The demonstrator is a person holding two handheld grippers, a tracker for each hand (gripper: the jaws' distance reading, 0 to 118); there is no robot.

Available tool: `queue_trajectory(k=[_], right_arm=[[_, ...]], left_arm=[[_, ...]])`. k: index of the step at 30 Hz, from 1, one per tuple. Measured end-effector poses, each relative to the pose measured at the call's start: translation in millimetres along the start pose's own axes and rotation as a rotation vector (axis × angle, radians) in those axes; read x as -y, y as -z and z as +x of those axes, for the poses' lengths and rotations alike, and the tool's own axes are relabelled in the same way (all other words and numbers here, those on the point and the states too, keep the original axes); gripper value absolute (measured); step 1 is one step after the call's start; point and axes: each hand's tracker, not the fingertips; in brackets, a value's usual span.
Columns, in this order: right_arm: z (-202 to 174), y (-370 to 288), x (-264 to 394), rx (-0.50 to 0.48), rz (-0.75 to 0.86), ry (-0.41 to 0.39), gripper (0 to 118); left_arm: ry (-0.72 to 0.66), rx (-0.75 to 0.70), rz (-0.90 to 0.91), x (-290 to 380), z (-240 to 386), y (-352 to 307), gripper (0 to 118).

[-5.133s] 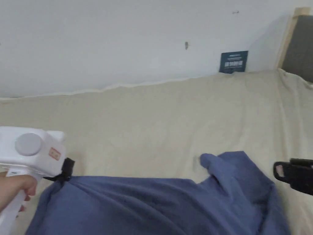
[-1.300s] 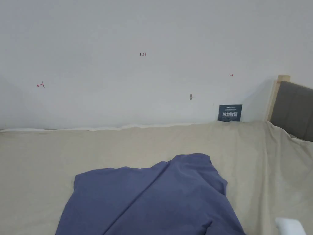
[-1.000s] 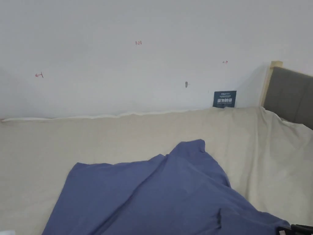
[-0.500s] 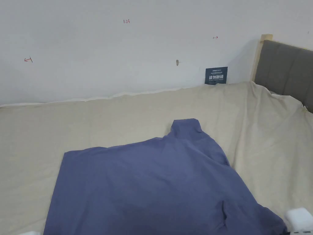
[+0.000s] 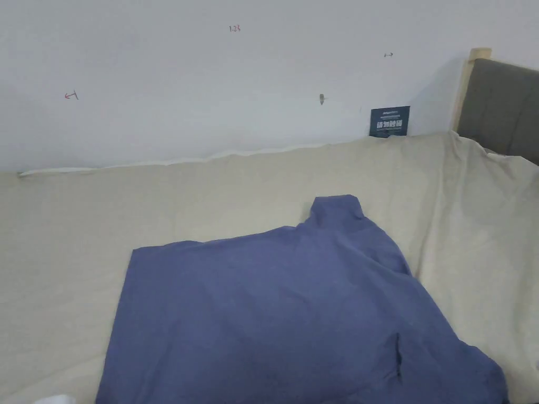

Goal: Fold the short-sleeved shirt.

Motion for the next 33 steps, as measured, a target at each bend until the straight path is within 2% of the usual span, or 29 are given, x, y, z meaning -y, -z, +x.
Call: queue_trajectory(k=[2,3,5,7,11,15,16,17,18,19,20,21,22,24,27,29,30,31,33], right_arm=[[10.1,-7.1,9.0,0.055,-0.02,0.002,114],[13.2,-12.1,14.0,0.07,-0.028,0.009,114],[20.9,-22.5,21.4,0.084,-0.013,0.021,113],[22.0,-39.9,25.5,0.077,0.053,0.07,112],[4.7,-89.6,31.4,-0.125,0.323,0.218,107],[-40.2,-135.4,43.0,-0.379,0.621,0.319,106],[-51.4,-142.6,45.6,-0.423,0.672,0.325,104],[-62.7,-148.6,47.4,-0.458,0.718,0.319,96],[-72.7,-153.7,48.5,-0.464,0.767,0.317,79],[-82.5,-156.8,48.5,-0.465,0.795,0.3,52],[-93.6,-159.5,49.0,-0.438,0.821,0.279,2],[-103.0,-159.4,51.9,-0.421,0.828,0.252,0],[-109.2,-159.2,54.5,-0.427,0.838,0.261,0],[-116.9,-156.0,50.7,-0.488,0.812,0.208,0],[-132.1,-156.0,52.1,-0.435,0.785,0.127,0],[-140.6,-156.1,54.6,-0.447,0.78,0.09,0],[-143.3,-154.9,53.6,-0.46,0.764,0.074,0],[-145.5,-152.9,52.4,-0.467,0.753,0.065,0],[-153.6,-144.9,52.6,-0.484,0.723,0.041,0]], left_arm=[[0.036,-0.095,-0.041,6.6,-4.1,-6.2,84],[0.05,-0.143,-0.056,10.8,-7.2,-9.3,89],[0.056,-0.176,-0.014,21.8,-13.7,-22.2,90],[0.005,-0.168,0.043,31.7,-20.2,-37.6,90],[-0.175,0.005,0.307,56.5,-16.8,-81.9,89],[-0.228,0.058,0.662,90.7,12.0,-123.4,87],[-0.234,0.062,0.71,96.5,17.4,-129.2,84],[-0.242,0.079,0.752,102.1,22.5,-133.8,67],[-0.24,0.077,0.796,106.8,27.8,-137.2,32],[-0.236,0.036,0.813,108.8,31.7,-137.6,0],[-0.236,-0.028,0.833,112.3,35.1,-137.2,0],[-0.222,-0.012,0.825,114.3,35.7,-136.3,0],[-0.205,0.013,0.823,116.7,37.2,-135.8,0],[-0.158,-0.046,0.853,119.7,40.8,-137.3,0],[-0.079,-0.077,0.847,120.0,48.4,-144.6,0],[-0.066,-0.15,0.727,96.2,39.5,-142.4,0],[-0.072,-0.155,0.575,79.9,31.7,-133.3,0],[-0.07,-0.104,0.451,67.0,24.1,-121.3,0],[-0.09,-0.02,0.373,53.1,11.3,-89.2,0]])
